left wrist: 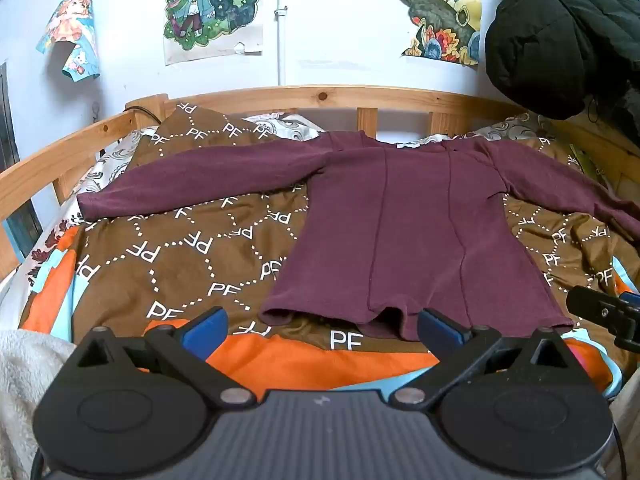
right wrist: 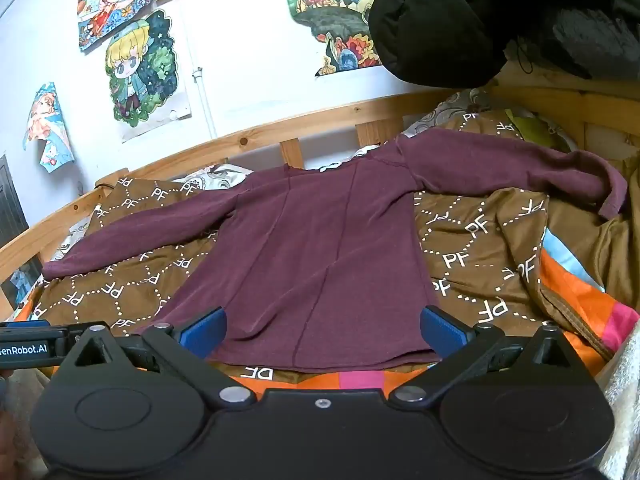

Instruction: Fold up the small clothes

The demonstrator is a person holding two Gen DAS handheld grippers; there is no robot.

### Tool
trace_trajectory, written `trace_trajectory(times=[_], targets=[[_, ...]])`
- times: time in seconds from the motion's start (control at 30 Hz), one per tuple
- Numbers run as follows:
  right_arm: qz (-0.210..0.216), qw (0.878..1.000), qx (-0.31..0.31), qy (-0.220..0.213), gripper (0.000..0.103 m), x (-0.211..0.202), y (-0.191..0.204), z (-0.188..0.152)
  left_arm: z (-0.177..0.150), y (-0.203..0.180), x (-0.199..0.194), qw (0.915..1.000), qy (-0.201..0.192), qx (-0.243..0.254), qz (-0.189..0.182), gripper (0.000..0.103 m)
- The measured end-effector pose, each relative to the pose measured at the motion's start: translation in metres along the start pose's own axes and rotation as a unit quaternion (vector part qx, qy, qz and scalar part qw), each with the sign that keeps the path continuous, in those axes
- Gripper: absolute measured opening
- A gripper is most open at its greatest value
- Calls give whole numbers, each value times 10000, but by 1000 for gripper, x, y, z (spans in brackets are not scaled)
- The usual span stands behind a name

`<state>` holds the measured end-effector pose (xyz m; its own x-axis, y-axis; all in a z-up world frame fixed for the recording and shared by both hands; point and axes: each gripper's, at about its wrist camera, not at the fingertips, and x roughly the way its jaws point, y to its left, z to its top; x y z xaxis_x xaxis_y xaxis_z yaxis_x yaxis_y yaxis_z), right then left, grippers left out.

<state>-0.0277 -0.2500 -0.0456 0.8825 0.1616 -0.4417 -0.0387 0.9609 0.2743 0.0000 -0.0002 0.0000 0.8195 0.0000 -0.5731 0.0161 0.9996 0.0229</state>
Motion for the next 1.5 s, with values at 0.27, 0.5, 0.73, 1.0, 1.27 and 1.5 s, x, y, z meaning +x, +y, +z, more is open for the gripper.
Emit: trace_trajectory(times=[0.27, 0.5, 0.73, 1.0, 1.27, 1.5], targets=[[-10, 10000, -8, 19, 103, 1, 0, 0, 0, 0, 0, 10000, 4, -11, -5, 102], [-8, 10000, -1, 33, 103, -1, 0, 4, 0, 0, 0, 10000, 8, -15, -7, 102], [-6, 10000, 5, 42, 103, 1, -1, 1, 0, 0, 0, 10000, 15, -19, -7, 102], [-8, 10000, 8, 51, 103, 1, -2, 1, 0, 0, 0, 10000, 25, -21, -9, 102], [-10, 10000, 12, 60, 103, 2, -1, 1, 0, 0, 0, 10000, 39, -24, -14, 102], [-3, 10000, 22, 70, 103, 1, -2, 1, 0, 0, 0, 10000, 45, -26, -15, 102]])
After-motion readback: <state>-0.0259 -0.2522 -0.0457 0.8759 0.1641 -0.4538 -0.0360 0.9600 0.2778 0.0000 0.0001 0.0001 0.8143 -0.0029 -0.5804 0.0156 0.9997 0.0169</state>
